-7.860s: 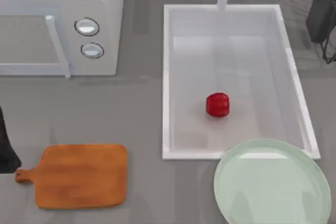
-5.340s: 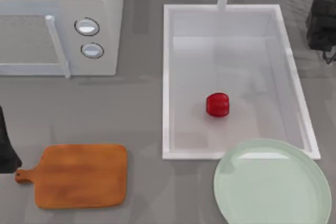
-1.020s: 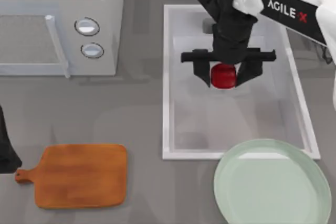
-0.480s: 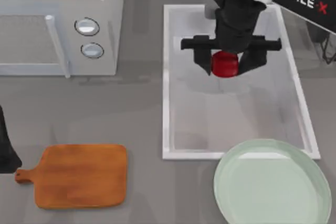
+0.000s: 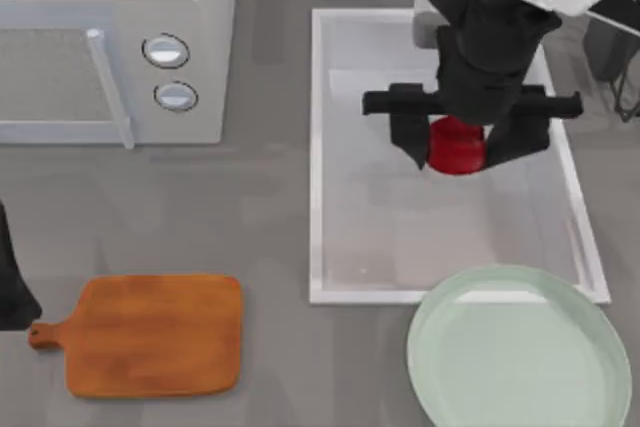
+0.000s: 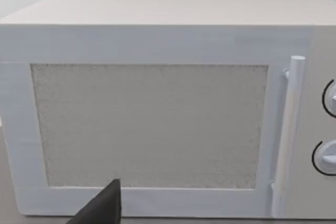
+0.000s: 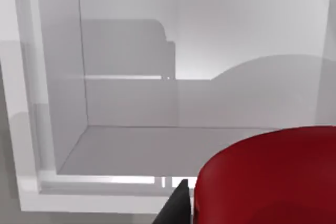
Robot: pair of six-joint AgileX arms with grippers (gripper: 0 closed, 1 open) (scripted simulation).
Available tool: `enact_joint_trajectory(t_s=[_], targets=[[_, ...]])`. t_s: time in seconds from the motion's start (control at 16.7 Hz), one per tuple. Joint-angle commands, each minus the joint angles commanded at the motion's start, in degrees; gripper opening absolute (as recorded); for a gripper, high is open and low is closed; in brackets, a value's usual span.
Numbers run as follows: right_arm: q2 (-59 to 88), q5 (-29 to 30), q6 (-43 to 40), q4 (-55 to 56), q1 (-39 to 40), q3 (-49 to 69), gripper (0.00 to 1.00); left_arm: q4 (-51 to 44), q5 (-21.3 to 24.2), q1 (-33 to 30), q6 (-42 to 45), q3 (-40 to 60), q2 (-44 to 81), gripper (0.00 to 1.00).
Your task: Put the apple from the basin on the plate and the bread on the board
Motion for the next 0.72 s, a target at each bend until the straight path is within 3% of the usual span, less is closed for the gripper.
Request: enact_joint_trajectory(t_s=[0.72], targets=[[-24.79, -0.87, 4.61, 0.04, 4.89, -29.73, 0.0, 0.0, 0.0, 0.0, 0.0, 0.0, 0.0, 1.0]])
